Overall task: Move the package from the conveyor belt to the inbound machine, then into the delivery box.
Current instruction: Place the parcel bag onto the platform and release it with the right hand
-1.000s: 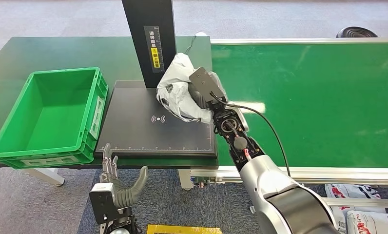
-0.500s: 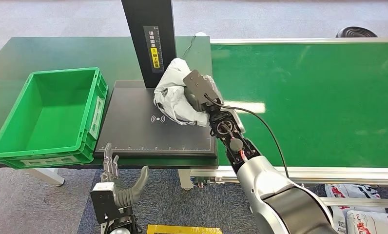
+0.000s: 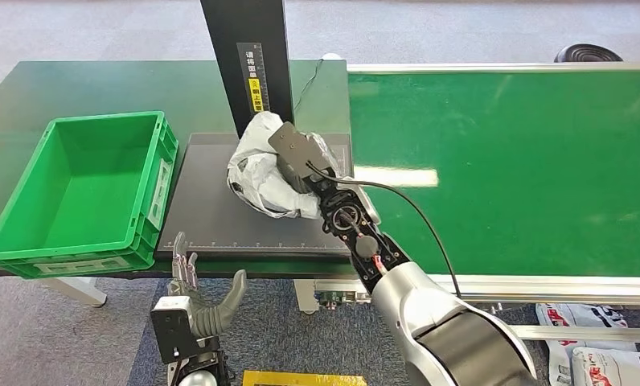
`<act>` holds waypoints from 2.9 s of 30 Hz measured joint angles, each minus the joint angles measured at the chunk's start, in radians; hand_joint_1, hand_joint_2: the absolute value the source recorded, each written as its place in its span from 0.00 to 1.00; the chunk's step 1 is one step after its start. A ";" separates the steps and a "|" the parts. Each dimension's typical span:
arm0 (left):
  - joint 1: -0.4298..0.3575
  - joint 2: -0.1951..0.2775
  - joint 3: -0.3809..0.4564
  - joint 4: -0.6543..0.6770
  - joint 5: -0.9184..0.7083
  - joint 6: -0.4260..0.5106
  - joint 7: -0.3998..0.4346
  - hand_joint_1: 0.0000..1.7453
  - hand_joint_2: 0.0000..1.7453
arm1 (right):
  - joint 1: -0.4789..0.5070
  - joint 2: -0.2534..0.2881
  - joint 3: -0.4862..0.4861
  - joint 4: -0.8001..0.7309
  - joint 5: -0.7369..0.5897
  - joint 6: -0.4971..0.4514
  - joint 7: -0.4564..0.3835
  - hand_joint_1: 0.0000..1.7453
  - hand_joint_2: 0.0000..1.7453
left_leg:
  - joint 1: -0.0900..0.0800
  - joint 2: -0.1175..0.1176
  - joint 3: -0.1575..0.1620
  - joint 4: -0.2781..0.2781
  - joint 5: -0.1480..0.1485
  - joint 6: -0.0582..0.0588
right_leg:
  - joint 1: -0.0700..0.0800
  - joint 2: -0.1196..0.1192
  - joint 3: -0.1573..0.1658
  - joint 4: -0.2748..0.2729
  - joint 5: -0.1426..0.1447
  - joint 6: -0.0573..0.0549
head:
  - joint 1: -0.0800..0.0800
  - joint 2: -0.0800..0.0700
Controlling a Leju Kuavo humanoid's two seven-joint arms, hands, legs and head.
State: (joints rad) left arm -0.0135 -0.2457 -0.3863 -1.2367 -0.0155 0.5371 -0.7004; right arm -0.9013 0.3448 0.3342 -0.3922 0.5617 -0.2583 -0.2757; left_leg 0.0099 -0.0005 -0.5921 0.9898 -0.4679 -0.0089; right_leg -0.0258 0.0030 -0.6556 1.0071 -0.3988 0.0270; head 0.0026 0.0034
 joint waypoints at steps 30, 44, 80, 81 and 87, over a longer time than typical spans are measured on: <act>-0.023 -0.032 0.060 0.036 -0.043 -0.047 0.000 0.00 1.00 | -0.021 0.008 0.366 0.047 -0.319 -0.071 0.050 0.98 1.00 | 0.000 0.000 0.000 0.000 0.000 0.000 | 0.000 0.000 -0.001 0.000 0.000 0.000 | 0.000 0.000; -0.029 -0.032 0.061 0.045 -0.045 -0.061 0.000 0.00 1.00 | -0.025 0.008 0.361 0.068 -0.284 -0.090 0.044 0.00 1.00 | 0.000 0.000 0.000 0.000 0.000 0.000 | 0.000 0.000 -0.001 0.000 0.000 0.000 | 0.000 0.000; -0.041 -0.032 0.060 0.056 -0.033 -0.059 0.000 0.00 1.00 | -0.056 -0.018 0.219 0.023 -0.267 -0.093 -0.101 0.00 1.00 | 0.000 0.000 0.000 0.000 0.000 0.000 | 0.000 0.000 0.000 0.000 0.000 0.000 | 0.000 0.000; -0.041 -0.032 0.060 0.056 -0.034 -0.059 0.000 0.00 1.00 | -0.061 -0.021 0.211 0.015 -0.265 -0.093 -0.105 0.00 1.00 | 0.000 0.000 0.000 0.000 0.000 0.000 | 0.000 0.000 0.000 0.000 0.000 0.000 | 0.000 0.000; -0.045 -0.032 0.056 0.056 -0.035 -0.052 0.000 0.00 1.00 | -0.097 -0.036 0.177 -0.043 -0.241 -0.089 -0.109 0.00 1.00 | 0.000 0.000 0.001 0.000 0.000 0.000 | 0.000 0.000 -0.001 0.000 0.000 0.000 | 0.000 0.000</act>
State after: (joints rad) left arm -0.0584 -0.2772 -0.3305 -1.1804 -0.0503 0.4851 -0.7004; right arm -0.9978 0.3088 0.5115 -0.4352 0.3207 -0.3470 -0.3849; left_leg 0.0099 -0.0004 -0.5915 0.9900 -0.4678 -0.0090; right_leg -0.0257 0.0033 -0.6562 1.0071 -0.3985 0.0266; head 0.0027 0.0034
